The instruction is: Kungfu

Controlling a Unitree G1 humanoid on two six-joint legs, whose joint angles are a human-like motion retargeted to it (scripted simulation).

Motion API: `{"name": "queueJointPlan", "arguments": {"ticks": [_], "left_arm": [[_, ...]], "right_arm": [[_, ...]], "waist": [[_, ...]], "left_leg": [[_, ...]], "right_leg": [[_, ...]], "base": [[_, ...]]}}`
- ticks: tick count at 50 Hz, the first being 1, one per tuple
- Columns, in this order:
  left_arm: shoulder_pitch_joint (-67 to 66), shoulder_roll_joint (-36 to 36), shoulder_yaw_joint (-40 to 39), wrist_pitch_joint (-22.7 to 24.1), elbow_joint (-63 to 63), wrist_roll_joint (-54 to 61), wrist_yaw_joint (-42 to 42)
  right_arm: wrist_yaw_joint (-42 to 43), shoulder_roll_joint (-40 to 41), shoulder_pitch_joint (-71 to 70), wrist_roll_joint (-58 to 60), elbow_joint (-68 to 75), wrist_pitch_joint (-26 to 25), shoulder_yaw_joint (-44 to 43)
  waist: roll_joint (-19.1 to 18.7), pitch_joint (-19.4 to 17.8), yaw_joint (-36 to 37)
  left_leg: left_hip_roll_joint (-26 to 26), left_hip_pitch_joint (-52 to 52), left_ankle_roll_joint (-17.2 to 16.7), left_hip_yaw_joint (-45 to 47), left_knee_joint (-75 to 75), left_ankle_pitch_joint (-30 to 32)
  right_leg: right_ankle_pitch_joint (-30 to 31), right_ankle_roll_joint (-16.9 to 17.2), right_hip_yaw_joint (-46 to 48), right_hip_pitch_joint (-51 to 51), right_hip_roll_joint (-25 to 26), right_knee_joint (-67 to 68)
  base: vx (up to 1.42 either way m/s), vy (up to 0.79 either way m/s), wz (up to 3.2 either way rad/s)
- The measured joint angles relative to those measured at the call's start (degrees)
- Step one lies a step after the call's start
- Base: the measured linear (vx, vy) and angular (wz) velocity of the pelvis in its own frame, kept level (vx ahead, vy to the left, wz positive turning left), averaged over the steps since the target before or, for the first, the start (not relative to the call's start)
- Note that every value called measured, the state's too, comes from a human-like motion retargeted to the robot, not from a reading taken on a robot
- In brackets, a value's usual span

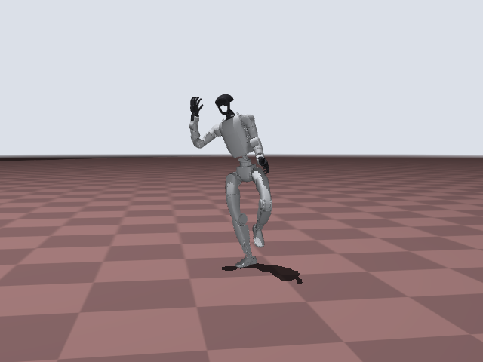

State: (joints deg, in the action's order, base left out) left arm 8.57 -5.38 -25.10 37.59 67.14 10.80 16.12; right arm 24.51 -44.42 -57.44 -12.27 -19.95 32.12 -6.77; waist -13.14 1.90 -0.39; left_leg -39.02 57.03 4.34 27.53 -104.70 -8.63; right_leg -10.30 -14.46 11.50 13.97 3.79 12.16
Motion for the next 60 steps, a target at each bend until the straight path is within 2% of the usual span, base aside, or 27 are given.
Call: {"name": "queueJointPlan", "arguments": {"ticks": [5, 10, 12, 17, 20, 21, 22, 23, 25, 27, 28, 30, 32, 33, 35, 38, 40, 44, 46, 48, 50, 53, 55, 57, 58, 60], "left_arm": [[-0.72, -0.26, 0.00, -0.58, -4.70, -0.57, 0.70], [-0.50, -0.52, -0.26, -1.32, -12.84, -1.60, 4.14], [0.16, -0.41, -0.63, -1.47, -17.08, -1.44, 5.92], [3.68, -2.27, -1.12, -3.11, -28.20, -0.85, 9.98], [7.45, -5.55, -2.07, -5.52, -32.54, -1.45, 13.40], [9.08, -6.75, -2.23, -6.72, -33.33, -1.99, 14.70], [10.82, -7.90, -2.29, -7.89, -33.80, -2.50, 15.72], [12.82, -8.93, -2.19, -8.96, -33.62, -2.94, 16.18], [16.88, -10.98, -2.24, -10.21, -31.13, -4.20, 14.99], [21.62, -12.77, -2.46, -11.20, -24.96, -3.69, 10.90], [24.18, -13.08, -2.87, -12.39, -22.63, -1.77, 8.79], [29.13, -14.20, -1.99, -13.33, -20.55, 2.25, 5.43], [31.81, -15.64, 1.42, -12.70, -20.46, 3.69, 4.77], [32.92, -15.76, 2.89, -12.78, -20.24, 3.13, 5.25], [35.67, -15.98, 4.51, -13.22, -19.42, 0.93, 6.74], [39.49, -15.96, 5.59, -13.16, -18.31, -0.64, 7.07], [40.75, -15.64, 6.75, -13.15, -17.66, 0.27, 6.30], [40.55, -14.33, 8.68, -13.26, -15.90, 0.08, 6.57], [39.07, -12.70, 9.10, -14.09, -15.84, -0.44, 6.56], [36.47, -10.01, 8.82, -14.94, -16.08, -1.37, 5.55], [33.04, -6.35, 8.35, -14.87, -14.98, -2.97, 3.68], [28.73, 0.79, 9.16, -14.77, -3.35, -6.07, 0.93], [26.95, 5.30, 10.99, -18.00, 9.43, -6.98, -5.35], [23.61, 7.34, 19.02, -22.20, 16.19, -2.77, -18.55], [21.50, 8.25, 23.94, -22.66, 16.65, 0.62, -21.88], [17.44, 13.23, 31.48, -20.56, 16.03, 6.43, -18.93]], "right_arm": [[-2.14, 2.67, 1.87, -1.20, 2.07, -0.89, 3.37], [-6.40, 7.80, 2.78, -7.08, 7.75, -1.34, 9.18], [-8.64, 10.24, 2.48, -10.00, 11.85, -1.77, 11.88], [-18.84, 17.22, -0.18, -15.79, 27.71, -5.46, 17.99], [-29.10, 21.42, -2.21, -14.64, 39.38, -9.24, 20.36], [-32.80, 22.64, -3.44, -13.49, 44.20, -10.73, 20.63], [-36.02, 23.81, -4.52, -12.19, 48.88, -12.00, 20.84], [-38.30, 24.89, -5.30, -10.60, 53.26, -12.83, 20.95], [-41.07, 27.25, -5.35, -7.61, 60.43, -12.92, 20.36], [-40.12, 32.43, -4.39, -4.50, 66.36, -10.92, 18.17], [-37.56, 35.54, -4.93, -3.99, 69.01, -9.88, 17.97], [-33.20, 39.31, -7.22, -6.34, 72.70, -7.37, 16.79], [-30.73, 39.14, -7.86, -9.64, 74.08, -5.30, 15.54], [-29.50, 38.63, -7.35, -10.04, 74.37, -4.58, 14.86], [-26.68, 37.67, -6.68, -8.38, 74.38, -3.20, 13.69], [-21.90, 36.13, -7.22, -1.88, 74.29, -2.01, 13.04], [-19.52, 35.51, -7.16, 2.02, 74.17, -2.57, 12.93], [-18.49, 34.44, -4.29, 5.50, 72.27, -3.83, 12.26], [-20.13, 33.56, -1.26, 7.00, 70.78, -4.67, 11.79], [-21.73, 34.16, 2.73, 11.29, 70.31, -6.41, 10.30], [-21.68, 35.87, 7.96, 17.46, 70.81, -9.42, 8.06], [-18.61, 39.07, 18.31, 26.19, 75.04, -15.36, 5.63], [-16.84, 40.06, 25.67, 29.25, 82.10, -19.20, 5.24], [-17.24, 39.30, 31.40, 32.57, 94.67, -24.99, 4.63], [-17.71, 38.74, 33.46, 35.41, 102.36, -29.57, 3.58], [-21.99, 36.27, 37.06, 43.27, 117.36, -41.05, 1.20]], "waist": [[-0.38, 0.44, 2.19], [-0.47, 0.84, 5.15], [-0.08, 1.50, 6.25], [2.42, 4.12, 8.76], [3.76, 5.82, 8.59], [4.37, 5.94, 8.30], [5.12, 6.15, 7.78], [6.19, 6.53, 6.78], [7.72, 8.48, 4.57], [8.36, 9.79, 3.06], [9.31, 8.75, 5.06], [7.18, 5.93, 3.01], [5.62, 5.26, 0.37], [6.14, 5.58, 0.39], [7.68, 6.25, 0.16], [7.53, 5.42, -2.13], [7.90, 4.59, -3.71], [9.81, 3.90, -6.28], [10.69, 3.08, -7.98], [11.19, 1.56, -10.42], [11.53, -0.76, -14.02], [12.10, -5.10, -19.19], [11.46, -7.75, -23.04], [10.37, -10.12, -26.97], [10.02, -11.07, -28.63], [9.50, -12.50, -30.93]], "left_leg": [[-7.09, -1.30, 2.91, -0.05, 3.04, -0.92], [-13.35, -3.21, 5.86, 0.97, 12.15, 0.06], [-10.96, -3.98, 5.21, 0.56, 19.57, 1.81], [-1.62, -10.13, 0.13, -1.24, 45.71, 9.80], [0.66, -19.52, -1.39, 8.46, 62.97, 13.34], [4.83, -23.94, -5.66, 11.51, 70.20, 16.38], [9.25, -27.36, -7.95, 13.11, 75.96, 15.16], [14.14, -28.82, -6.27, 11.79, 78.79, 5.43], [22.01, -29.82, -0.93, 9.96, 80.76, -3.11], [23.53, -27.50, -2.26, 4.31, 79.78, -1.85], [24.02, -29.10, -2.81, 5.86, 81.78, -0.77], [25.55, -31.36, -4.11, 2.65, 83.48, -1.52], [28.60, -32.67, -5.55, -3.31, 85.31, -2.06], [30.03, -33.08, -6.22, -4.89, 86.21, -1.65], [32.55, -33.60, -7.32, -7.40, 87.60, -1.30], [35.32, -35.99, -7.74, -12.87, 89.71, -1.65], [37.52, -37.93, -6.71, -16.22, 90.55, -1.51], [42.74, -42.31, -0.95, -21.20, 91.27, -2.60], [44.70, -44.87, 0.33, -23.04, 91.75, -2.84], [45.51, -47.58, 0.10, -24.57, 92.26, -3.11], [45.64, -50.75, -1.13, -26.20, 93.34, -3.12], [45.98, -56.32, -0.64, -26.98, 95.19, -3.21], [45.07, -59.41, -0.23, -28.95, 96.23, -3.15], [43.38, -61.15, -0.38, -30.51, 96.69, -3.31], [42.77, -61.59, -0.35, -31.11, 96.73, -3.55], [42.16, -62.43, 0.09, -32.57, 96.89, -4.12]], "right_leg": [[-2.12, -0.31, 5.55, -3.34, 1.19, -1.00], [-3.89, 1.34, 9.49, -8.35, 2.66, -2.42], [-4.01, 2.92, 10.78, -10.22, 2.22, -3.24], [-4.34, 7.97, 13.96, -15.15, -0.21, -5.36], [-5.01, 11.57, 17.64, -18.43, -1.49, -6.38], [-5.11, 13.27, 18.85, -19.97, -2.36, -6.30], [-4.97, 14.99, 20.38, -21.52, -3.45, -6.20], [-4.35, 16.76, 22.58, -23.09, -4.97, -6.09], [-1.34, 19.53, 26.28, -25.90, -6.38, -5.63], [4.26, 19.83, 25.97, -26.76, -7.37, -2.76], [7.30, 18.98, 21.99, -26.15, -10.19, 0.10], [11.00, 15.49, 18.51, -26.15, -8.79, 3.70], [7.39, 18.41, 12.17, -25.43, -3.37, 5.34], [6.08, 20.98, 6.07, -24.30, -0.91, 6.16], [4.77, 25.44, 0.86, -22.14, 0.76, 7.12], [2.53, 22.53, 4.14, -20.11, 0.52, 7.95], [0.89, 20.84, 1.25, -17.77, 1.18, 8.42], [-1.70, 18.51, -4.31, -12.12, 0.75, 5.81], [-1.36, 16.58, -5.70, -8.14, 0.35, 3.41], [1.13, 13.92, -5.29, -3.55, -0.22, 0.70], [6.24, 13.97, -2.21, 0.98, -1.75, -2.46], [16.53, 14.89, 1.69, 7.07, -3.69, -7.44], [17.51, 14.48, 1.32, 11.36, -3.64, -10.36], [14.85, 14.75, 0.52, 15.55, -3.26, -12.48], [13.85, 15.06, 0.17, 17.60, -3.09, -13.24], [12.52, 14.23, 0.47, 21.15, -3.07, -13.20]], "base": [[0.14, 0.18, 0.86], [0.18, 0.34, 1.18], [0.15, 0.37, 1.26], [0.29, 0.40, 1.48], [0.42, 0.37, 1.99], [0.62, 0.54, 2.16], [0.72, 0.56, 2.40], [0.75, 0.47, 2.57], [0.86, 0.37, 2.60], [0.91, 0.43, 1.51], [0.43, 0.41, 0.57], [0.23, 0.40, 1.66], [0.45, 0.20, 2.76], [0.58, 0.06, 2.23], [0.56, 0.03, 1.74], [0.29, 0.02, 1.67], [0.41, 0.03, 1.52], [0.40, -0.02, 1.17], [0.35, -0.07, 0.89], [0.21, -0.11, 0.76], [0.16, -0.08, 0.84], [0.11, 0.01, 0.73], [0.12, 0.03, 0.94], [0.11, -0.02, 0.83], [0.11, -0.02, 0.59], [0.16, -0.03, 0.33]]}}
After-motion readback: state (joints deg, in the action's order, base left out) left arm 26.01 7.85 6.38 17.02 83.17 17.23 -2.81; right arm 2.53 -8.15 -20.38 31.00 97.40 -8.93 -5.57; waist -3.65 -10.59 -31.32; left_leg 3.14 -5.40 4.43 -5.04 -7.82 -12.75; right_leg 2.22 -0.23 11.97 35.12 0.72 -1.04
